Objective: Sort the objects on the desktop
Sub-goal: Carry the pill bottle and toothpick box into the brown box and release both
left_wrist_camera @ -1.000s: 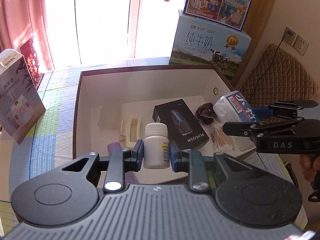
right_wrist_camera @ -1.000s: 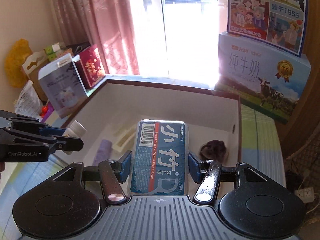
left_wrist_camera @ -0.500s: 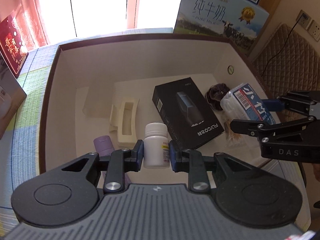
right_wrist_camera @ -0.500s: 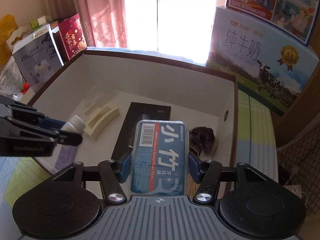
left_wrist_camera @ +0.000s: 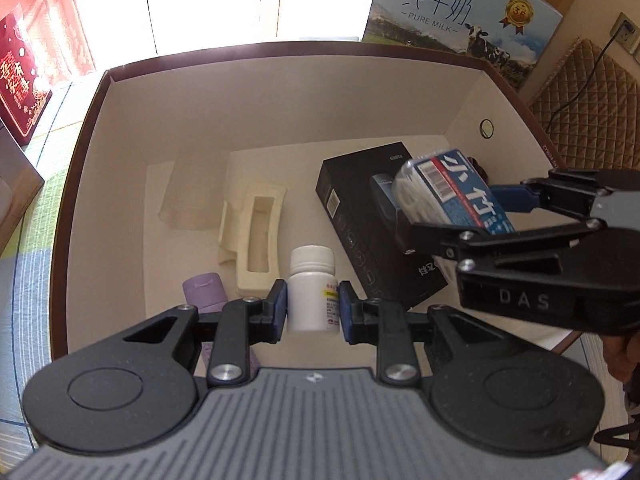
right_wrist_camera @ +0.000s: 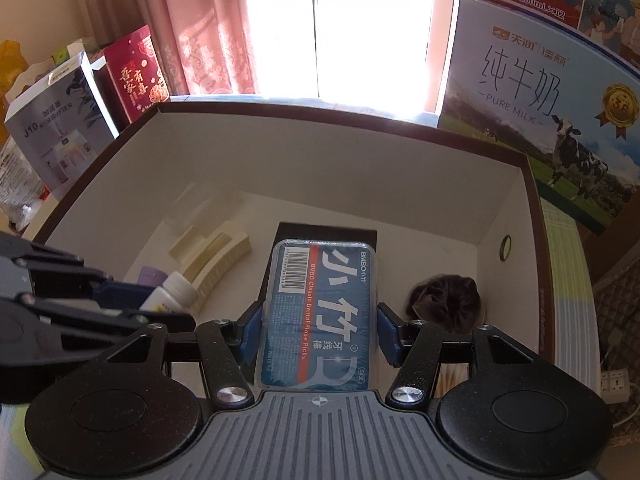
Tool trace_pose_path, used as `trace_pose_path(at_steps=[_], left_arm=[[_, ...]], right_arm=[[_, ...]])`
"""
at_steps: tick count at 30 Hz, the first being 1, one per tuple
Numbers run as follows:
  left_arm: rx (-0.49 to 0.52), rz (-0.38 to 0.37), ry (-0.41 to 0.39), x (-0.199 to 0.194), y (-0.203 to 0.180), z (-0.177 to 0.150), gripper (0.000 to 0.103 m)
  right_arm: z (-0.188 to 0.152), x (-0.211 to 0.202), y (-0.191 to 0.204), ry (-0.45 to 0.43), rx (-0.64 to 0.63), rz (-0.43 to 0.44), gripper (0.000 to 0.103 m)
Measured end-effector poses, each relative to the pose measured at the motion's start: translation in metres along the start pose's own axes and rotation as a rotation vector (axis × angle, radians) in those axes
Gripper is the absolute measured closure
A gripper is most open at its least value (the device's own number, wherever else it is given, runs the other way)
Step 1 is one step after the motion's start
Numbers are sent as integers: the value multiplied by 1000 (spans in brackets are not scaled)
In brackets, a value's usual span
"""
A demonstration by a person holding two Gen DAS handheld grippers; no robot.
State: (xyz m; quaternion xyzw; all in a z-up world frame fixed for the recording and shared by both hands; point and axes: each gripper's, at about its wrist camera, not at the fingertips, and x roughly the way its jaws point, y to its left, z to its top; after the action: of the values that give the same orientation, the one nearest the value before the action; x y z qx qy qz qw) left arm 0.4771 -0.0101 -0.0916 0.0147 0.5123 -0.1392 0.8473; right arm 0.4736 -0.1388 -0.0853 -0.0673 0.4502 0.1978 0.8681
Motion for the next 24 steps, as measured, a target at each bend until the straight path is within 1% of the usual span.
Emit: trace_pose_path(at_steps=[3,5,8,13,20,21,24], left_arm=[[-3,2,5,2,1,1,81],[-6,2,8,4,2,1,81],[-6,5,13,5,2,1,81],[0,7,18,8,1,2,81],[5,10,21,10,-2,2,81],[9,10,20,10,-3,2,78],[14,12,12,7,-6,2,63]], right_arm=[[4,0,0,-9,5,-7,43],[5,-4,0,-27,10,-12,29],[2,-11,-3,-45,17,-1,28],[-7,-20,-8,-21,24,26,28],[-19,-27,-15,-1,53,34,28],[-19,-27,-15,0,55,35,28],[-21,-29,-16,8,56,36,26]])
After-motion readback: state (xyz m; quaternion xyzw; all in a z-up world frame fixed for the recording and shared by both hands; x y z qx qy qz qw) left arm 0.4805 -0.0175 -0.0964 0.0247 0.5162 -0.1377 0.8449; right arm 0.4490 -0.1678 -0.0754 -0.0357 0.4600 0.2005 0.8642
